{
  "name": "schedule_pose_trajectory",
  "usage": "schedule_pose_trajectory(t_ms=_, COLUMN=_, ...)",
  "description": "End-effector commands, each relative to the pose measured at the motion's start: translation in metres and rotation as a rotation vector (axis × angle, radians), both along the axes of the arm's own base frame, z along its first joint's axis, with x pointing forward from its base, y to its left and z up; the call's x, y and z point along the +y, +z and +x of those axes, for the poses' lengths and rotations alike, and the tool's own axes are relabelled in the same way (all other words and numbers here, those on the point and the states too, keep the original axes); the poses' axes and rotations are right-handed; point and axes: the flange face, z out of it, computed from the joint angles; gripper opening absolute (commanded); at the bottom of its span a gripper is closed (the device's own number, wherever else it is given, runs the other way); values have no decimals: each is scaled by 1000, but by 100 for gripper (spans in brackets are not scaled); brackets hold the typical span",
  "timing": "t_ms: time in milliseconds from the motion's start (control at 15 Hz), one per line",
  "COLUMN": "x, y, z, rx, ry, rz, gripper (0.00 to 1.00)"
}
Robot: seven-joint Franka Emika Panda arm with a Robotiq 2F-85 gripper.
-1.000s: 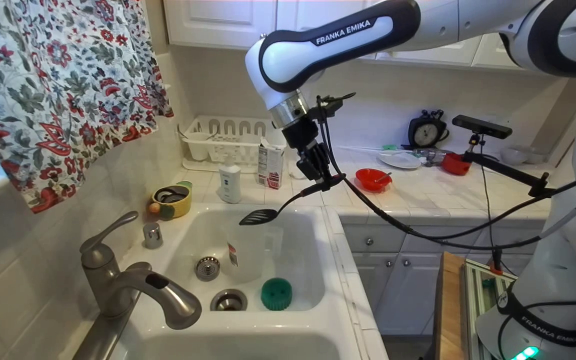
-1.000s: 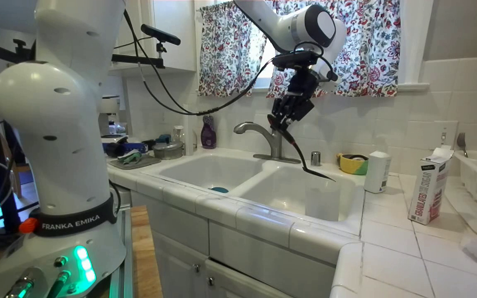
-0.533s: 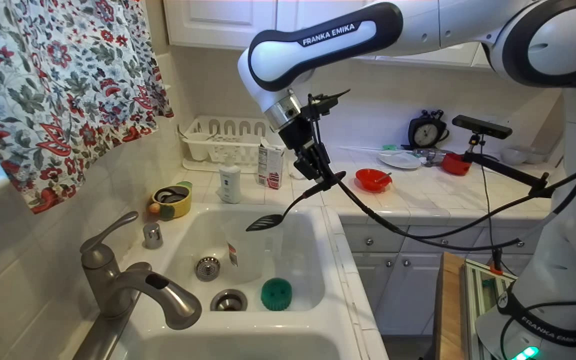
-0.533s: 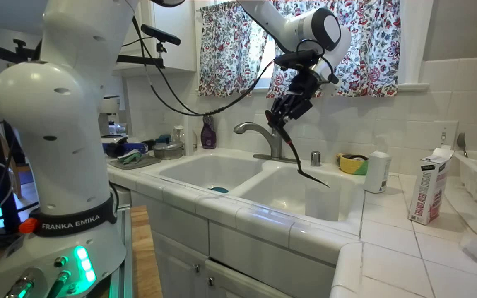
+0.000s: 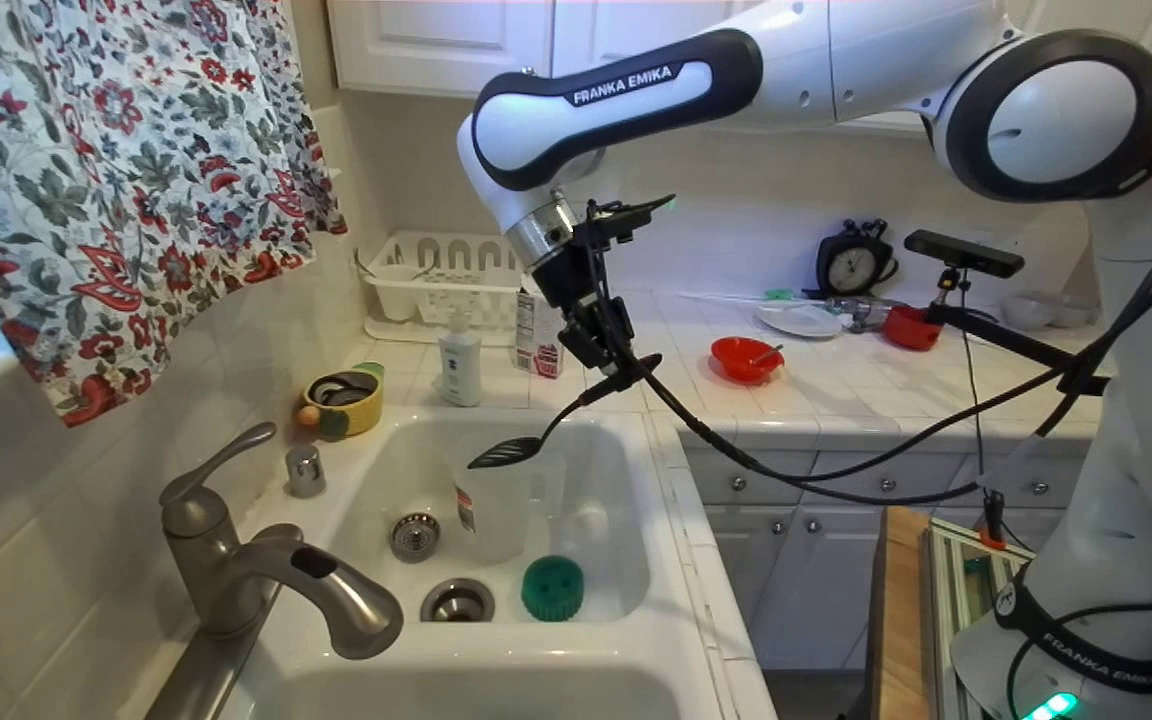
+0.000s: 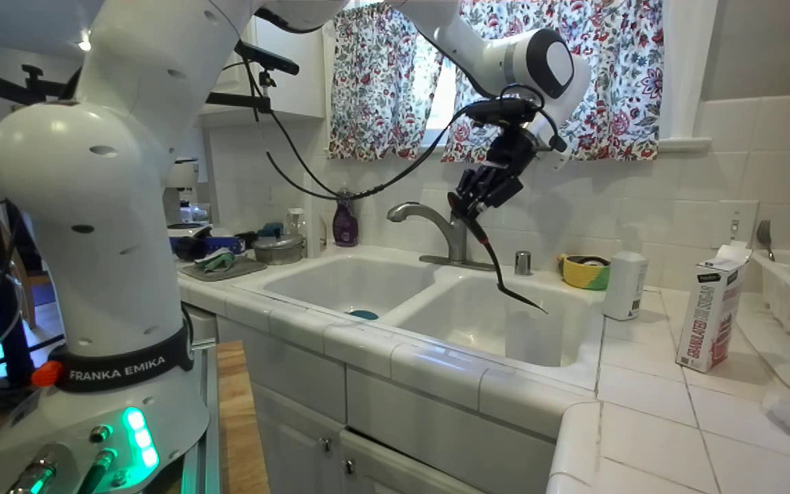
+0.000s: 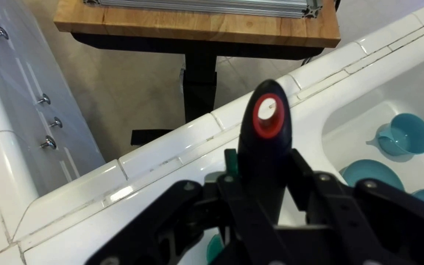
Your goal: Use the black spatula to stir the contents in the jug.
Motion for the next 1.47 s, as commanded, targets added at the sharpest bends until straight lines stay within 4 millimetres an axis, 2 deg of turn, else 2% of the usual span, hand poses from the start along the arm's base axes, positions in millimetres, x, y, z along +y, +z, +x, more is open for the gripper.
schedule_pose_trajectory(t_ms=0, x=1, y=-1, z=16, rx=16, ry=-44, rz=11, gripper=10)
schedule_pose_trajectory(t_ms=667, x=-3, y=-21, z=36, rx=58, ry=-101, rz=15, gripper=10)
schedule_pose_trajectory(t_ms=1400, x=-8, y=-46, z=57, rx=94, ry=-256, rz=30, gripper=10)
